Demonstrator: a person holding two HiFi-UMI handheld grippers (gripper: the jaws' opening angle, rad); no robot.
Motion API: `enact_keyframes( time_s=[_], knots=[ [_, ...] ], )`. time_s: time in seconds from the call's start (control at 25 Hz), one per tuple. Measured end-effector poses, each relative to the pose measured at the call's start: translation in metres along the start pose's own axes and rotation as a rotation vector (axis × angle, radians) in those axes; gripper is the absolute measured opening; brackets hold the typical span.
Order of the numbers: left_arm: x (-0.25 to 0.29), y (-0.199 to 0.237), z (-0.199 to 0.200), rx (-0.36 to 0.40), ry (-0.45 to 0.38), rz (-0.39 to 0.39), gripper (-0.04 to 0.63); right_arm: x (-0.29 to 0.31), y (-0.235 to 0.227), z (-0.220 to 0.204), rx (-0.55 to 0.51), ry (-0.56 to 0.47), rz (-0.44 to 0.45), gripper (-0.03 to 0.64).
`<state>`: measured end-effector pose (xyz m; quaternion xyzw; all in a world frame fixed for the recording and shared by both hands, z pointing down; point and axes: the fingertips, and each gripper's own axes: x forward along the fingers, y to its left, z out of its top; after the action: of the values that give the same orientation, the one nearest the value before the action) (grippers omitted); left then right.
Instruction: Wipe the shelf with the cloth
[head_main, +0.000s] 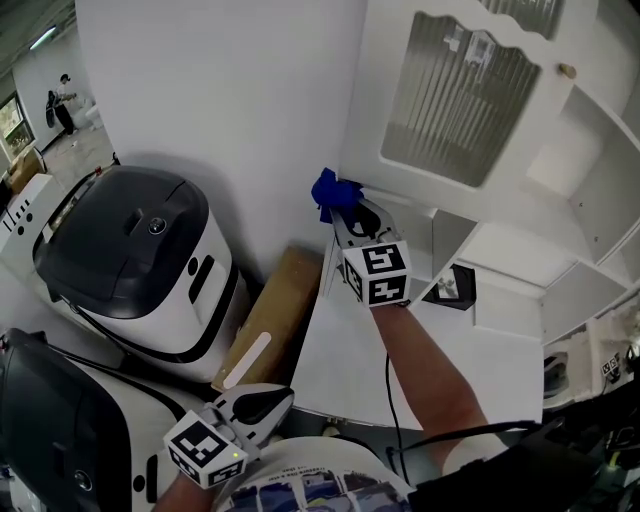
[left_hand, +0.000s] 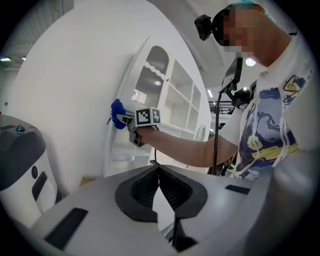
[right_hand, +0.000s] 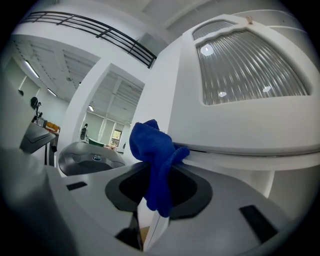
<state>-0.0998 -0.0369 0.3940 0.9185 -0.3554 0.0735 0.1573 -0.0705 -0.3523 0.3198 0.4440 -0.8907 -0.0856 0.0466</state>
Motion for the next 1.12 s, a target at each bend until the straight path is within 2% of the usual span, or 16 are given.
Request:
enact_keyframes(
  time_s=[0.28,1.12],
  knots=[
    [0.007,0.004,0.002,0.006,0.008,0.009,0.012,0.003,0.01,-0.035,0.026,0.044,0.026,0.12],
    [0.014,0.006,-0.004,-0.012,0.042,0.04,0.012,0.004,0.04,-0.176,0.056,0.29,0.097,0.121]
  ],
)
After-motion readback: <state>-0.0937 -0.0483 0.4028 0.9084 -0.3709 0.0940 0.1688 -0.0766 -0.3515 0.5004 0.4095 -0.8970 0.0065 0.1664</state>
